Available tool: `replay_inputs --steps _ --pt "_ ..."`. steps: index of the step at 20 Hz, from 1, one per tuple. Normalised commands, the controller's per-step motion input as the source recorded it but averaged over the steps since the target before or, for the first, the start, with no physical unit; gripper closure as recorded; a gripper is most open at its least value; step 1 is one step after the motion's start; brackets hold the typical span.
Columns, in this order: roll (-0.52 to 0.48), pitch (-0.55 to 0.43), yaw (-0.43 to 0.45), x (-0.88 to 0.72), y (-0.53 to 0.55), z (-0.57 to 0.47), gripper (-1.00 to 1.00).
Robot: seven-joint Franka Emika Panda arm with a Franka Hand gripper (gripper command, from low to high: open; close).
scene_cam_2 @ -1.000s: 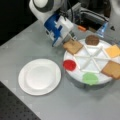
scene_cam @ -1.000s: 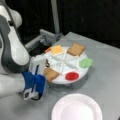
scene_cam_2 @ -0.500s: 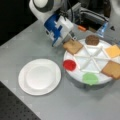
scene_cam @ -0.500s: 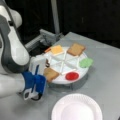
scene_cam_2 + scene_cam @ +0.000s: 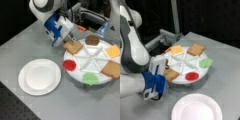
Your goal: Ingredient selection for cheeseburger or sandwich
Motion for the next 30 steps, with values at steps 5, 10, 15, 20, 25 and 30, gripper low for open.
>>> replay_inputs --steps 5,10,15,20,25,30 --pt "0.108 -0.086 -0.016 0.09 -0.02 -0.01 1.00" --pt "0.105 -0.089 -0.018 0.10 -0.04 -0.03 1.00" --pt "0.090 -0.069 -0.030 0.09 -0.05 -0.03 1.00" --pt "0.064 -0.020 -0.052 0.04 -0.03 0.12 1.00" --pt "0.006 0.069 -0.060 -0.04 -0.01 0.40 1.00" --pt "-0.102 0.146 -0.017 -0.03 0.03 0.52 1.00"
